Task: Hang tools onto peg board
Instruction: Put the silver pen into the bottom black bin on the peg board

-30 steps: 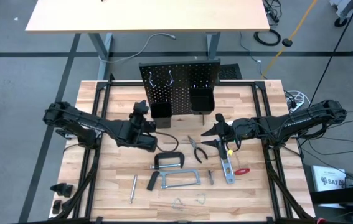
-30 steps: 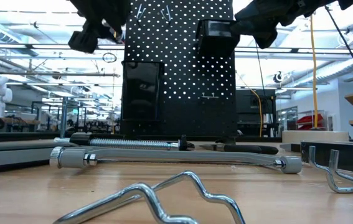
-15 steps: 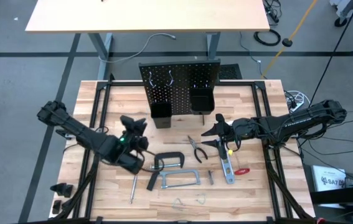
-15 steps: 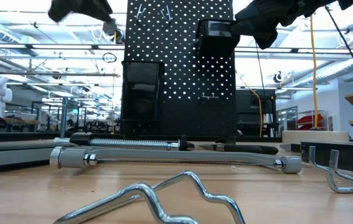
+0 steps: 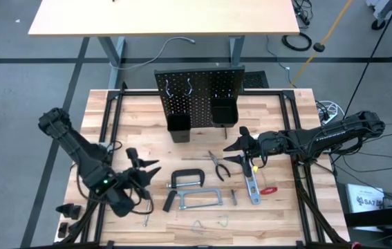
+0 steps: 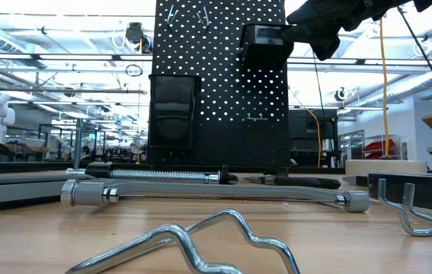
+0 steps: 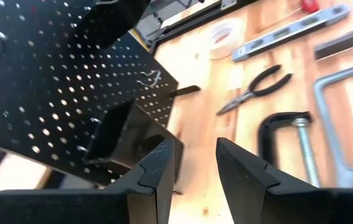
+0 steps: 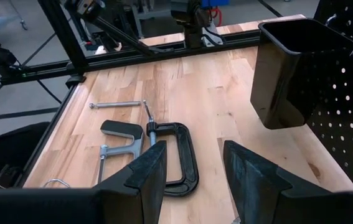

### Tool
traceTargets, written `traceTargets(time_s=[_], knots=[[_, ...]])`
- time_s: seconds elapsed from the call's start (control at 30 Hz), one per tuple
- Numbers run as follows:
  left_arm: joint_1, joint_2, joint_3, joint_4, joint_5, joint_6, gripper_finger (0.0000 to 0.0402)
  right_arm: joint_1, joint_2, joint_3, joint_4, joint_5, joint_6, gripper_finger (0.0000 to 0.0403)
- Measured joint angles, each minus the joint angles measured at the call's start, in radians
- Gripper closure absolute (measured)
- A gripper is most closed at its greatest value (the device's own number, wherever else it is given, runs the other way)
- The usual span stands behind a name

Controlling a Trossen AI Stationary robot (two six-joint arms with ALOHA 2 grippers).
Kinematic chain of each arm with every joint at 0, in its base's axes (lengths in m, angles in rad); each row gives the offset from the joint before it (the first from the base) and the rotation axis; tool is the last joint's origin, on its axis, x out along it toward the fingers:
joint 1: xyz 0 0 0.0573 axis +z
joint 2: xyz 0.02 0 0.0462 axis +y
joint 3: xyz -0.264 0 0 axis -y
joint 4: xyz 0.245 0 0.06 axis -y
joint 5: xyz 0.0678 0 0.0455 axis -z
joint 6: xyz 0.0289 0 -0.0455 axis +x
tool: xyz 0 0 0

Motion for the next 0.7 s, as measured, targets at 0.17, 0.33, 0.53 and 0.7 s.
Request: traceTargets(time_s=[0.17, 0.33, 0.53, 0.7], knots=[[-0.044, -0.051, -0.089, 0.13, 0.064, -0.025, 0.0278, 0.0, 0.0, 0.0, 0.0, 0.0, 0.0, 0.025], [-0.034, -0.113, -0.212, 0.373, 0.296, 0.027, 0.0278, 0.0, 0.0, 0.0, 0.0, 0.002, 0.0, 0.025], [0.033, -0.166, -0.345, 0.592, 0.808, -0.053, 0.0278, 0.0, 0.0, 0.0, 0.0, 0.003, 0.0, 0.025], [0.08, -0.17, -0.354, 0.395, 0.869, -0.481, 0.0278, 0.0, 0.0, 0.0, 0.0, 0.004, 0.0, 0.025]])
